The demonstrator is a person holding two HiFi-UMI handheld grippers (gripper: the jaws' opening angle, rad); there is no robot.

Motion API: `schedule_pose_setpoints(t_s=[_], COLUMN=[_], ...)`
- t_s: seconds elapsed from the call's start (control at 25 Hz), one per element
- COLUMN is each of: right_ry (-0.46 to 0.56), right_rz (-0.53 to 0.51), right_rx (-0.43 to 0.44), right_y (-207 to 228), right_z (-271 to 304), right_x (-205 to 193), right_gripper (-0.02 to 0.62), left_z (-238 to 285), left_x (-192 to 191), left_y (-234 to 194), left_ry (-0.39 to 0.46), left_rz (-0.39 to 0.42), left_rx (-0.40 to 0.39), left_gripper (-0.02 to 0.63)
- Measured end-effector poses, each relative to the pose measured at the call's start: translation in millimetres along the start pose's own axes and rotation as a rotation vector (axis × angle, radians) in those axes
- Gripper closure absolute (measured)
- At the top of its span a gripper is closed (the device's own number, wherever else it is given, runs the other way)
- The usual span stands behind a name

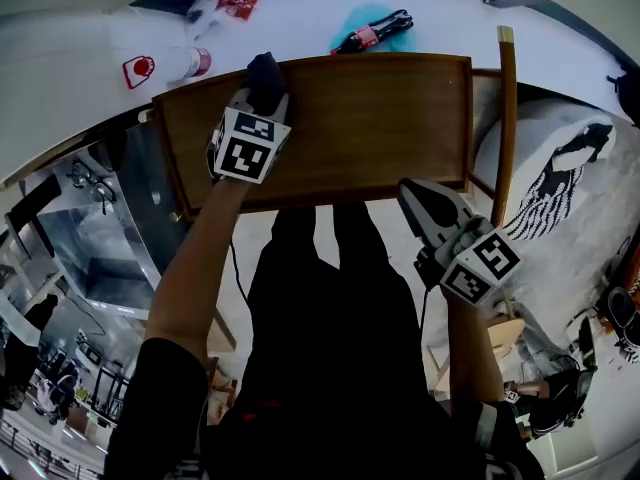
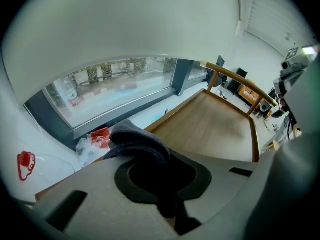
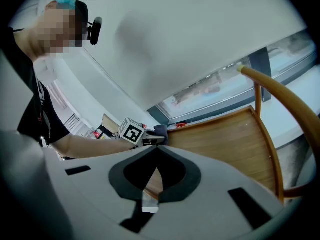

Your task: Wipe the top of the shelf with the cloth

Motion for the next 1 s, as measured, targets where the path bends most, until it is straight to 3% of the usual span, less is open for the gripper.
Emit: schedule_pose_setpoints(t_s=[1.0], right_ry=[0.168], right_rz=[0.122], right_rx=[-0.083], right_y=[60], right_z=[-84], right_x=[-13], right_gripper=[0.591], left_z=[75], left_x=[97], left_y=[124], left_ry=[0.001], left_rz=[0.219], left_rx=[-0.157], left_gripper=[0.557])
Point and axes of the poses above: the fingertips, and each gripper's own axes: z forward along the fingers, y to its right, x out of its top, the point moved 5 cm from there along -z, backward along the fingers, and after that the axes turned 3 degrees about -y, right-handed, at the moved point
